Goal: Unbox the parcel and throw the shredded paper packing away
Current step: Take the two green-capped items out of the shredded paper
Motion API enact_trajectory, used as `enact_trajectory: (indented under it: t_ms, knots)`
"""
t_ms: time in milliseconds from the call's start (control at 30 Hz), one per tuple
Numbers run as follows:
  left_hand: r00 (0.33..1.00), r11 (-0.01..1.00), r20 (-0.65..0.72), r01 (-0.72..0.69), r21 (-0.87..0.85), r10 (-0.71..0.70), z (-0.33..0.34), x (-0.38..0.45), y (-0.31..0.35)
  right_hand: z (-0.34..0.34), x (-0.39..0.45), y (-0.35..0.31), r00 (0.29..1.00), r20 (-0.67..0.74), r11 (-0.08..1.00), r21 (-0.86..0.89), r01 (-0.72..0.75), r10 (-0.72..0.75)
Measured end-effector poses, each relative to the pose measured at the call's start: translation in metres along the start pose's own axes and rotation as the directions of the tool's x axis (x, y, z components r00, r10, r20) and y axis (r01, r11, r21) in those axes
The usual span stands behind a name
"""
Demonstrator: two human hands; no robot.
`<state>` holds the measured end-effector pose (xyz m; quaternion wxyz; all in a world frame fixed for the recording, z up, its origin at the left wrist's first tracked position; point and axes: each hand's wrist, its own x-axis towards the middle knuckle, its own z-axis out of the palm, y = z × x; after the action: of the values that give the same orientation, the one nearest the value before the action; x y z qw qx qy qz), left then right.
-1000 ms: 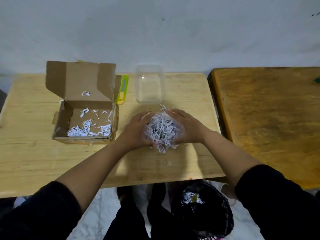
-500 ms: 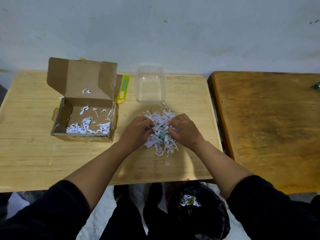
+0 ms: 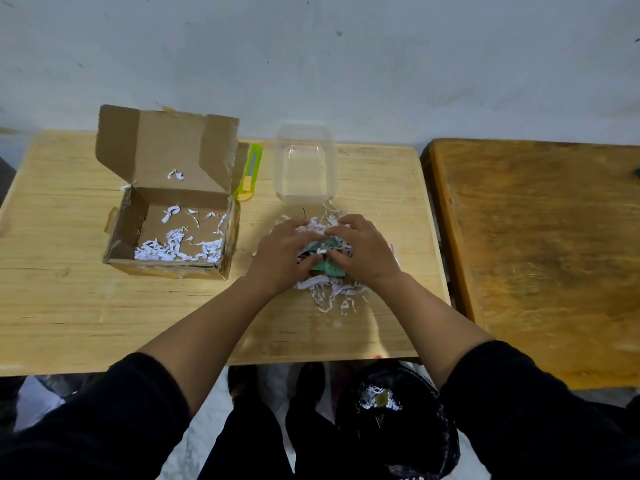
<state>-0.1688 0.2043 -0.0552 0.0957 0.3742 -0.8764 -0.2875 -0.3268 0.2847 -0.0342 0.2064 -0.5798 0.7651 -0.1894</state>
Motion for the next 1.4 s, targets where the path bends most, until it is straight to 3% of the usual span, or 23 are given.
enact_trajectory:
  t_ms: [100, 267, 400, 500, 633, 733, 800, 933, 1033, 1100, 1300, 1400]
  knots:
    - [0.996, 0.996, -0.044, 0.074, -0.05, -0.076, 0.0, 0.002, -0.004, -0.001, 0.003, 0.005, 0.997, -0.017, 0.996, 0.048, -0.079, 0.08]
    - [0.984, 0.988, -0.094, 0.153, -0.007, -0.153, -0.003, -0.004, -0.027, -0.016, 0.0, 0.028, 0.982, -0.026, 0.977, -0.091, -0.191, 0.189]
    - [0.982, 1.0, -0.19, 0.0, -0.006, -0.001, -0.006, 0.004, -0.015, -0.016, 0.005, 0.021, 0.99, -0.099, 0.993, -0.042, -0.107, 0.102]
    - [0.993, 0.994, -0.029, -0.111, 0.006, 0.111, -0.002, 0.02, -0.002, -0.008, 0.014, 0.007, 1.0, -0.017, 0.997, 0.077, -0.011, 0.012]
    - [0.985, 0.995, 0.172, -0.039, 0.092, 0.023, 0.006, 0.032, -0.008, 0.002, 0.023, 0.008, 0.988, 0.151, 0.999, -0.036, -0.026, 0.031]
    - [0.98, 0.989, 0.17, 0.083, 0.124, -0.104, 0.003, 0.03, -0.021, -0.001, 0.022, 0.026, 0.981, 0.146, 0.989, -0.093, -0.115, 0.127]
    - [0.975, 0.983, 0.163, 0.13, 0.131, -0.15, 0.002, 0.024, -0.03, -0.003, 0.018, 0.037, 0.987, 0.067, 0.98, -0.143, -0.137, 0.148]
    - [0.998, 0.996, -0.05, 0.052, 0.068, -0.048, -0.004, 0.015, -0.027, -0.007, 0.011, 0.027, 0.982, -0.191, 0.994, -0.11, -0.025, 0.004]
    - [0.996, 0.995, -0.039, -0.081, 0.057, 0.083, -0.005, 0.011, -0.017, 0.001, 0.011, 0.008, 0.987, -0.053, 0.985, -0.087, 0.149, -0.154]
    - [0.998, 0.997, 0.044, -0.045, 0.07, 0.042, -0.002, 0.009, -0.016, 0.007, 0.013, 0.001, 0.987, 0.034, 0.984, -0.088, 0.157, -0.155]
    - [0.992, 0.997, 0.114, 0.053, 0.051, -0.059, -0.001, 0.005, -0.021, 0.01, 0.013, -0.001, 0.983, -0.001, 0.977, -0.109, 0.184, -0.185]
    - [0.987, 0.996, 0.143, 0.071, 0.049, -0.078, -0.005, 0.005, -0.019, 0.001, 0.009, 0.009, 0.999, -0.026, 0.993, -0.111, 0.039, -0.043]
